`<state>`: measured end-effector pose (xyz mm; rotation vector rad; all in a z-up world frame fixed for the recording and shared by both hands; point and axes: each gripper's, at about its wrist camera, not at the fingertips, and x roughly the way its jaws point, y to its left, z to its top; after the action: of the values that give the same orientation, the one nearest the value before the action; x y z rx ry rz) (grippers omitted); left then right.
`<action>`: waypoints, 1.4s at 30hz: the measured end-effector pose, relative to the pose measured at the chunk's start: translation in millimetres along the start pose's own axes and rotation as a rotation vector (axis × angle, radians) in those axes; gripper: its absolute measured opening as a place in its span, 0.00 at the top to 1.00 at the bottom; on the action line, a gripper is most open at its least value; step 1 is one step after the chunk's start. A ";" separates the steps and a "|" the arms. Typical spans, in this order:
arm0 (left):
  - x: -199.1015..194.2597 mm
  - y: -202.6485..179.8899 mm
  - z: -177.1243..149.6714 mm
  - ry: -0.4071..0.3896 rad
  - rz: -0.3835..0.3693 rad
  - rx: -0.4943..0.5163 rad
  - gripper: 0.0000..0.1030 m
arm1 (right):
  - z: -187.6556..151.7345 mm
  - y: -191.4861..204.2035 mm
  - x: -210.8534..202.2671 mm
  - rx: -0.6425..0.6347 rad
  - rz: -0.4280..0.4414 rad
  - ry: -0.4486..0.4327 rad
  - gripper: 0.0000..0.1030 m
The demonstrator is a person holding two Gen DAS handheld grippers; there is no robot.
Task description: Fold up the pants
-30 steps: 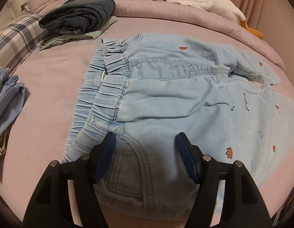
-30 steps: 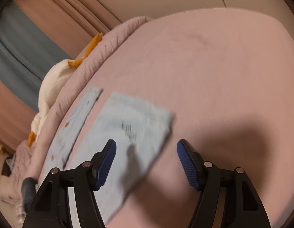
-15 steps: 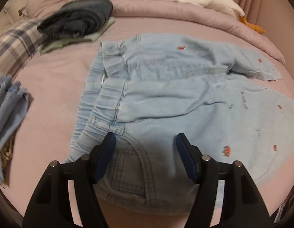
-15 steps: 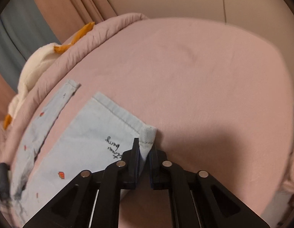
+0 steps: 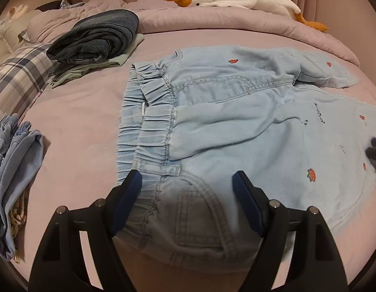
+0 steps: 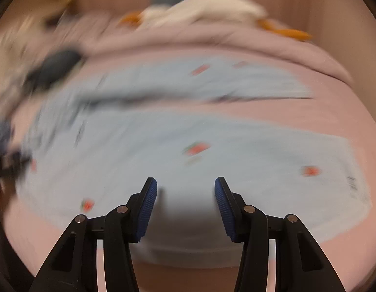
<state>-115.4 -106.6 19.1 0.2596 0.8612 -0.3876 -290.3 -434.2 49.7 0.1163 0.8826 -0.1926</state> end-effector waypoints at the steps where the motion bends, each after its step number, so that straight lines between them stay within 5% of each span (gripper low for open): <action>1: -1.3 2.1 -0.4 0.000 0.009 0.002 0.18 | -0.7 13.2 13.7 -0.057 -0.004 0.056 0.52; 3: 3.3 12.7 -2.0 0.021 0.020 -0.037 0.06 | 1.2 30.8 13.0 -0.152 -0.081 0.038 0.52; 6: 10.5 37.1 -7.7 0.050 -0.066 -0.190 0.03 | 17.9 48.4 7.8 -0.173 0.000 -0.006 0.52; 12: 11.3 39.2 5.3 0.057 -0.064 -0.146 0.04 | 53.7 104.7 59.8 -0.262 0.146 0.020 0.51; 14: 8.6 50.4 15.6 0.040 -0.046 -0.150 0.06 | 59.6 114.0 71.3 -0.259 0.152 -0.015 0.32; 20: 21.7 85.3 64.4 -0.007 -0.015 -0.143 0.06 | 112.5 104.8 68.9 -0.213 0.187 0.000 0.31; 23: 34.0 90.3 95.4 -0.027 -0.077 -0.099 0.06 | 129.3 94.1 46.8 -0.224 0.263 -0.070 0.31; 27: 67.7 90.7 132.7 0.008 -0.168 -0.028 0.17 | 167.9 84.7 57.6 -0.321 0.181 -0.145 0.31; 33: 111.7 99.0 160.4 0.148 -0.321 -0.022 0.27 | 228.1 100.2 129.8 -0.517 0.108 -0.027 0.31; 39: 131.0 93.8 165.5 0.237 -0.406 0.068 0.30 | 244.4 100.1 172.8 -0.618 0.152 0.102 0.31; 42: 131.2 91.9 167.5 0.242 -0.448 0.107 0.54 | 240.6 92.8 203.0 -0.585 0.233 0.282 0.31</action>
<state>115.9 -116.2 28.3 0.2128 1.1407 -0.8336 37.0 -411.1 45.9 -0.3057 1.1644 0.3100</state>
